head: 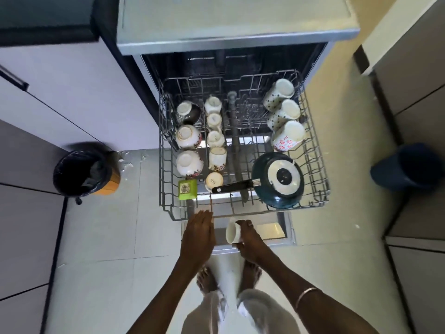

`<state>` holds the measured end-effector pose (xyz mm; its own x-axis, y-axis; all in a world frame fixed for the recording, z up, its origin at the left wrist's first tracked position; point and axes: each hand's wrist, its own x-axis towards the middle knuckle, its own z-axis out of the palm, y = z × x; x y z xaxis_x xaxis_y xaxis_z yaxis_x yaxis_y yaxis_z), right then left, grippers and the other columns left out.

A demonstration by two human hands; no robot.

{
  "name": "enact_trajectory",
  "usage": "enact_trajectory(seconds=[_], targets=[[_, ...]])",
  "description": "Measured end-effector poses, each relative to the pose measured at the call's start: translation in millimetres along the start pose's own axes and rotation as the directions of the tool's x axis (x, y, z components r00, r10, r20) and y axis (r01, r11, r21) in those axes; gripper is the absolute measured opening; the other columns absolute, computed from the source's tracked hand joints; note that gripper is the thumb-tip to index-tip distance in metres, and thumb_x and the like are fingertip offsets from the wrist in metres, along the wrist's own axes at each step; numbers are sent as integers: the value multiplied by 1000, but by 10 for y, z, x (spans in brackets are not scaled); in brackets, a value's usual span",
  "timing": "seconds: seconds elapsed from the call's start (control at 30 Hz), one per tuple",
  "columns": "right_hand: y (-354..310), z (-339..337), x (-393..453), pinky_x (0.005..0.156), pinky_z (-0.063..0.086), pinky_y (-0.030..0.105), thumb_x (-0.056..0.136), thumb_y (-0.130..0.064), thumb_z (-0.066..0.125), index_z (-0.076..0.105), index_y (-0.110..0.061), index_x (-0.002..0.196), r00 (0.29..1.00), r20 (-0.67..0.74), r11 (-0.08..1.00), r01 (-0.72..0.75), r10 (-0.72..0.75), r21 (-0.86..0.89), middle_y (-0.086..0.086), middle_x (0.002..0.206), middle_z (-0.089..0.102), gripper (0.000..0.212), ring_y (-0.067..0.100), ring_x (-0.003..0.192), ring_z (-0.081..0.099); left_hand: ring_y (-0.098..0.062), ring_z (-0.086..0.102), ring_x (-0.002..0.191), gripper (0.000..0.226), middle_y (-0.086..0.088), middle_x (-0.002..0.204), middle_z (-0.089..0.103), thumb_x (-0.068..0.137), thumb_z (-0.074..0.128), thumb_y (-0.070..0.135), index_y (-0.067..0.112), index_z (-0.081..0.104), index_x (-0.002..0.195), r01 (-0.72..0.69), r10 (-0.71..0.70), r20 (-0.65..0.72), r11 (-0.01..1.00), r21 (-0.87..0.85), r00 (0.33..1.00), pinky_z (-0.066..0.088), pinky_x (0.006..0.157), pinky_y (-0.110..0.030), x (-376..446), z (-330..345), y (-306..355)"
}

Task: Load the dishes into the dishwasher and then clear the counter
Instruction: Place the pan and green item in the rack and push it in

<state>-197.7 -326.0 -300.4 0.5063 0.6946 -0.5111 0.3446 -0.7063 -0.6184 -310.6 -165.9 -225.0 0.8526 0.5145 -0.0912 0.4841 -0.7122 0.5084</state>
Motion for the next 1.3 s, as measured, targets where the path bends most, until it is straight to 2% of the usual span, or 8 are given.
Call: enact_trajectory(seconds=[0.13, 0.33, 0.53, 0.67, 0.83, 0.97, 1.13, 1.3], targets=[[-249, -230, -368, 89, 40, 20, 78, -18, 80, 34, -8, 142, 999, 36, 1000, 4, -5, 9, 12, 135, 40, 79, 28, 120, 51, -33, 64, 109, 28, -17, 115, 69, 96, 51, 10, 0, 66, 118, 45, -44, 38, 999, -14, 998, 53, 96, -44, -65, -250, 118], [-618, -762, -609, 87, 33, -1, 75, -18, 82, 35, -11, 139, 996, -67, 991, 72, -65, 111, 3, 131, 45, 79, 12, 114, 48, -33, 66, 102, 25, -17, 109, 69, 91, 58, 2, 0, 66, 115, 65, -65, 94, 998, 2, 993, 55, 89, -41, -54, -555, 274], [-902, -1365, -276, 80, 45, 27, 78, -34, 78, 40, -15, 137, 971, -231, 995, 80, -65, 53, 12, 123, 49, 72, 19, 100, 53, -32, 66, 90, 21, -15, 95, 70, 81, 63, -5, 1, 68, 101, 37, -41, 107, 999, 38, 993, 57, 80, -39, 120, -759, 293], [-972, -1672, 117, 75, 42, 30, 78, -33, 79, 47, -16, 132, 954, -299, 1000, 14, -13, 1, 15, 112, 50, 65, 30, 96, 54, -30, 67, 88, 17, -15, 94, 71, 83, 64, -1, 2, 70, 99, -12, 0, 129, 996, 86, 992, 57, 79, -37, 172, -710, 192], [-1013, -1973, 681, 87, 51, 36, 73, -17, 83, 51, -17, 128, 951, -308, 994, -63, 32, -92, 22, 128, 42, 64, 38, 106, 56, -21, 72, 74, 16, -7, 82, 74, 73, 81, 5, 6, 76, 89, 22, -33, 262, 999, 42, 965, 59, 66, -28, 205, -645, 118], [-927, -2055, 1161, 100, 43, 45, 79, -16, 74, 43, -16, 133, 974, -226, 976, -78, 31, -205, 25, 134, 37, 62, 44, 121, 44, -23, 68, 98, 25, -8, 105, 72, 100, 48, 15, 10, 69, 112, 55, -57, 344, 998, 17, 937, 55, 86, -33, 301, -480, 66], [-862, -2048, 1575, 94, 51, 43, 76, -14, 79, 39, -12, 142, 987, -156, 933, -11, -48, -359, 24, 135, 42, 77, 39, 120, 50, -10, 61, 111, 34, 8, 119, 68, 93, 58, 46, 29, 68, 120, 104, -76, 424, 994, -44, 902, 47, 95, -25, 496, -330, -9], [-747, -1983, 1786, 89, 52, 38, 71, -14, 82, 49, -13, 135, 971, -213, 846, -25, -105, -532, 20, 127, 51, 72, 34, 112, 55, -12, 64, 107, 26, 7, 114, 69, 97, 56, 33, 33, 69, 120, 145, -132, 428, 989, 1, 894, 49, 90, -23, 522, -225, -30]])
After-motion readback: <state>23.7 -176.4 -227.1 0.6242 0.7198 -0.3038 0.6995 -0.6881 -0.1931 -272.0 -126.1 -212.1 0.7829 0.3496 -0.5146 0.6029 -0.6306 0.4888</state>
